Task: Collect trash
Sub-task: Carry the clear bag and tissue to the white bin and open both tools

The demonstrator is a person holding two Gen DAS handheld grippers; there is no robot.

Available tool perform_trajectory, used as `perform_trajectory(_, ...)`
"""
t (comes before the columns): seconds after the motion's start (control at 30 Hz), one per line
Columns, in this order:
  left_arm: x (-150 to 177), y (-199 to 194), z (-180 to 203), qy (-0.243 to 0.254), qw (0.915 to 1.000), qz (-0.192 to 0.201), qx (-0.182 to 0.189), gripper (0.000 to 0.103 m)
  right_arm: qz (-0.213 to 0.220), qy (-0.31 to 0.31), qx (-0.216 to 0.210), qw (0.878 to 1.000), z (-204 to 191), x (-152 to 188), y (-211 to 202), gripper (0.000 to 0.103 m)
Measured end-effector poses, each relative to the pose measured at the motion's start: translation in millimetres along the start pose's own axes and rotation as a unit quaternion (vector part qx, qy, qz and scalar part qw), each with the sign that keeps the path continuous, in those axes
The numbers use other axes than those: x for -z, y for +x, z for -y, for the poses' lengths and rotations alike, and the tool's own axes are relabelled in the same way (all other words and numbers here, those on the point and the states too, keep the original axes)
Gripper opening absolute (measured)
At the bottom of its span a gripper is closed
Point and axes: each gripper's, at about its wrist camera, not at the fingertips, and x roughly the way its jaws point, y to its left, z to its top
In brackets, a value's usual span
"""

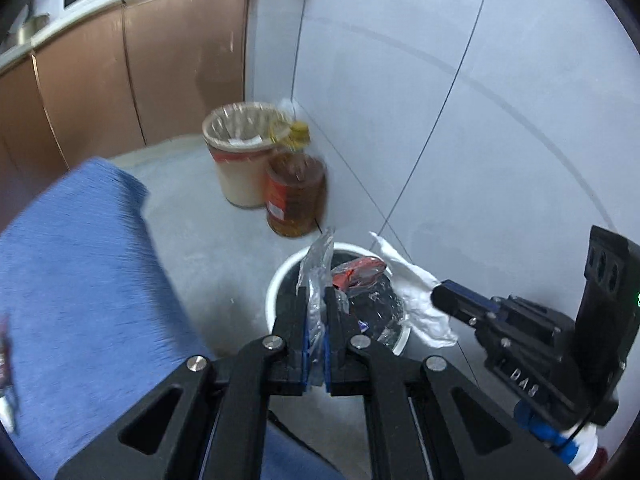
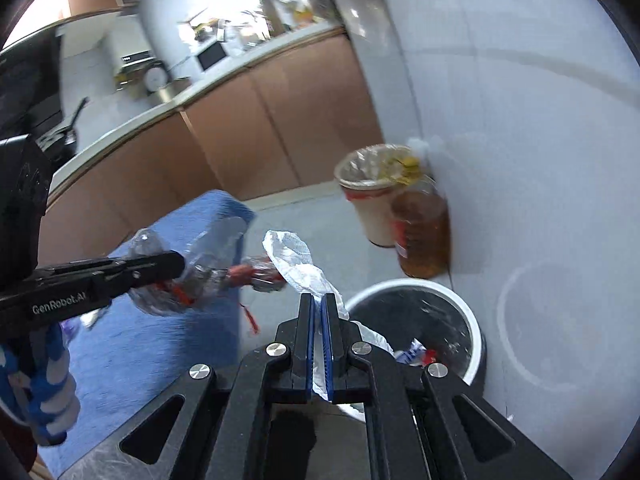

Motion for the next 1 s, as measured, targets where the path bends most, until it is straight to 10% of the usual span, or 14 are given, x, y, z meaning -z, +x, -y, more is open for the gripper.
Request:
perform_trajectory(0.43, -13.9, 109.9, 4.9, -0.042, 0.9958, -0.082, 0.0, 0.007, -0.038, 0.041, 0.065, 0.996, 54.4, 4.9, 58.1, 0.013)
perform_trajectory(0.57, -13.4, 119.4, 4.7, -0.048, 0.9947, -0.09, 0.007, 0.007, -0.041, 0.035, 0.085, 0.995, 52.9, 8.5, 59.3, 0.035)
perform_trajectory(0.83, -12.4, 106.0, 5.6, -0.063, 0.9946, -0.078, 0.029, 0.009, -0.03, 0.031, 0.107, 0.993, 43.7, 10.5, 41.0, 0.043)
perform_trajectory(1.0, -14.8, 97.9, 6.7, -0.07, 0.995, -0.059, 0.04, 0.048, -0.02, 0.02, 0.113, 0.993, 26.3, 10.1, 25.3, 0.046)
